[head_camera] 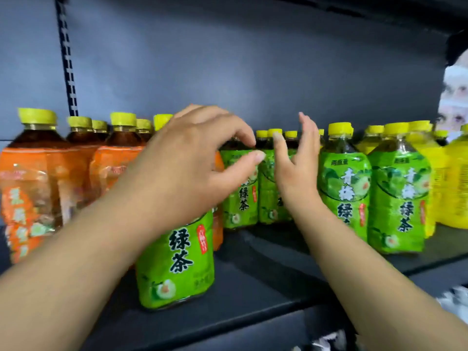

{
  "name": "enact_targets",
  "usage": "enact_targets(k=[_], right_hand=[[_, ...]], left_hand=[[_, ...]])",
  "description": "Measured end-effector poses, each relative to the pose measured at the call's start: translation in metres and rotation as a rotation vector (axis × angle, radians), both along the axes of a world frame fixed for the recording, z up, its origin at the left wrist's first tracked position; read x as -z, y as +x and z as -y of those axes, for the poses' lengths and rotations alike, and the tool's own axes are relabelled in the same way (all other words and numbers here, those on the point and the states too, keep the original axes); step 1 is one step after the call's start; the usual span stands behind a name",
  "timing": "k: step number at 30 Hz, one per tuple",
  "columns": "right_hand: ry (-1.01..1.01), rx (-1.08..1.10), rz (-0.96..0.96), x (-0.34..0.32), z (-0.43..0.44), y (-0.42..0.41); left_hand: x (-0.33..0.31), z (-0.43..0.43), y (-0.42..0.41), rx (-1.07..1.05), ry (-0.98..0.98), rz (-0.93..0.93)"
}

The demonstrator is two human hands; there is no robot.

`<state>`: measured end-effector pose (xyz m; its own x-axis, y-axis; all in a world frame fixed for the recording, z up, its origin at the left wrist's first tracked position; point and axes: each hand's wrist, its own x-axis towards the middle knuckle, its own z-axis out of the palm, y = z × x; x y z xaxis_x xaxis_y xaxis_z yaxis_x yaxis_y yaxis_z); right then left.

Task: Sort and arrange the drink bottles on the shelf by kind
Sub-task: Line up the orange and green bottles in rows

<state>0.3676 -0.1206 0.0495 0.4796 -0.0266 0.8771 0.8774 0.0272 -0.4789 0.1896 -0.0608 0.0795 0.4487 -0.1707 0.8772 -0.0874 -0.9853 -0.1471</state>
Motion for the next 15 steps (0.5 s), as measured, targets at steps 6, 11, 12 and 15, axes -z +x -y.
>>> enact_targets(k=[6, 11, 12, 15], right_hand=[[0.132, 0.161, 0.241, -0.006, 0.105, 0.023], [0.052, 0.245, -0.017, 0.025, 0.163, 0.08], [0.009, 0.188, -0.126, 0.033, 0.169, 0.088], [-0.115, 0.037, -0.384, 0.051, 0.175, 0.103]], left_hand=[[0.024, 0.056, 0.07, 0.131, -0.397, -0.22], [0.032, 0.081, 0.147, 0.186, -0.898, -0.294], [0.035, 0.083, 0.161, 0.191, -0.966, -0.331], [0.046, 0.088, 0.183, 0.22, -1.107, -0.416]])
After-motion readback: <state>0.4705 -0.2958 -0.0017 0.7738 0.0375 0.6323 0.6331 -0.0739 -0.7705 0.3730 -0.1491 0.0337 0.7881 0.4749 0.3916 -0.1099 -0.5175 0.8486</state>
